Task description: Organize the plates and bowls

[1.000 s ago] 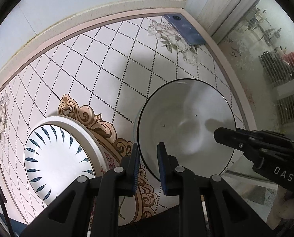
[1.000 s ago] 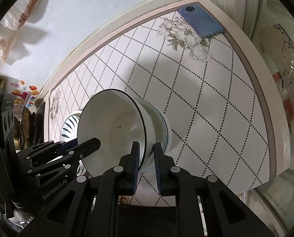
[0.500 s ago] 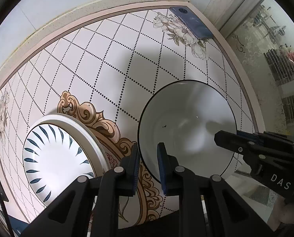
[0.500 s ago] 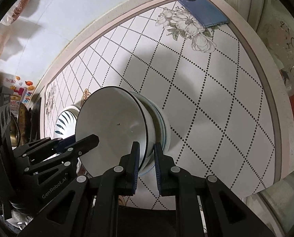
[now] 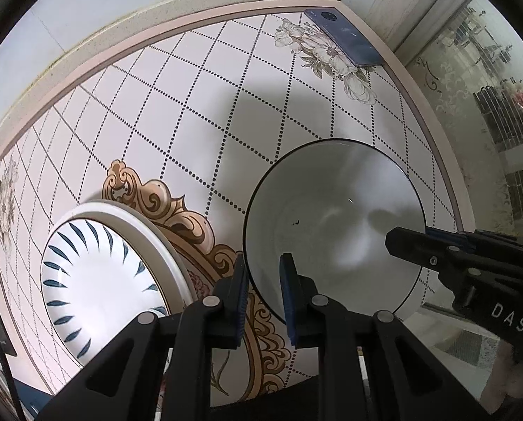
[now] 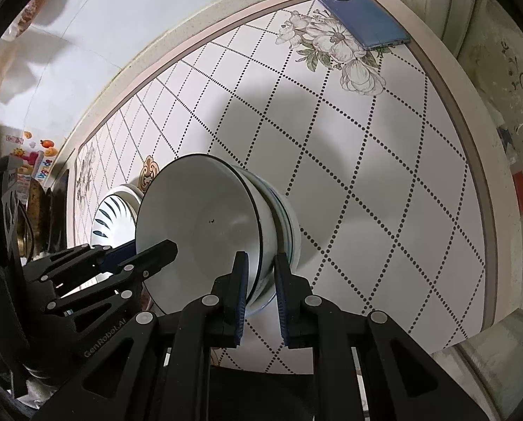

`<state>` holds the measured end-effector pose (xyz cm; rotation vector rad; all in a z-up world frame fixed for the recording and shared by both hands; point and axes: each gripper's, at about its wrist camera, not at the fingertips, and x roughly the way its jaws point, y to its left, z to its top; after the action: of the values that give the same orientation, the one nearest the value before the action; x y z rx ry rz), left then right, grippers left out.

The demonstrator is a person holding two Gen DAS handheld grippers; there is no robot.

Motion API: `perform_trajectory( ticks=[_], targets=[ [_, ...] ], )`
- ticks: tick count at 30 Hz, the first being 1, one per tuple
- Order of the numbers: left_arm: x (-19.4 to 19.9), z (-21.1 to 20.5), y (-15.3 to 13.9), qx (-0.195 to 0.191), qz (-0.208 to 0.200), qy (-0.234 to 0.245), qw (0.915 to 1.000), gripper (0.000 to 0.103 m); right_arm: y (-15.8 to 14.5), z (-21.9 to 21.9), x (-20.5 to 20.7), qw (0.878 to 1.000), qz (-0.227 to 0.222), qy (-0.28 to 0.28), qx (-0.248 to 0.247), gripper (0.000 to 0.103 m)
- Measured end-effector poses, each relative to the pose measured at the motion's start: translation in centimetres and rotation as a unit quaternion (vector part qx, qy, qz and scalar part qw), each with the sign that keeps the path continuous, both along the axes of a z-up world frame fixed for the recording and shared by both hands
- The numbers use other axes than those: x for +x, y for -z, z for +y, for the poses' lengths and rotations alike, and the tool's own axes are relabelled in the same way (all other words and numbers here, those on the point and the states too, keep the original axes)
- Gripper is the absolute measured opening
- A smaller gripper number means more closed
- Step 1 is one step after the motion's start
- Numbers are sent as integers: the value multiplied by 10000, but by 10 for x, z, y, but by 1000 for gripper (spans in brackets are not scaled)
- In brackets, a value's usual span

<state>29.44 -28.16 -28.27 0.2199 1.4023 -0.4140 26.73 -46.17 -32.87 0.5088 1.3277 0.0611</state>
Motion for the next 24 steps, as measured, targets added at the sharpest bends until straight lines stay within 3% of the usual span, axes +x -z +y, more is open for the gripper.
perform_trajectory(
  ticks=[9,17,22,24],
  targets=[
    [-11,17,-38,-184,-128,-128,9997,16,-23,0,-12,9999,-21,138,72,21],
    [-42,45,-104,-493,-635,-76,9967,26,-91,25,-48,9974,-454,-52,-552,77],
    [-53,59,-135,-701,-898,-95,9934,72,-125,37,-68,9947,-665,-104,-771,88],
    [-56,65,-146,-731,-1030,-140,9919,77,-137,41,-76,9933,-738,-130,-876,90]
  ],
)
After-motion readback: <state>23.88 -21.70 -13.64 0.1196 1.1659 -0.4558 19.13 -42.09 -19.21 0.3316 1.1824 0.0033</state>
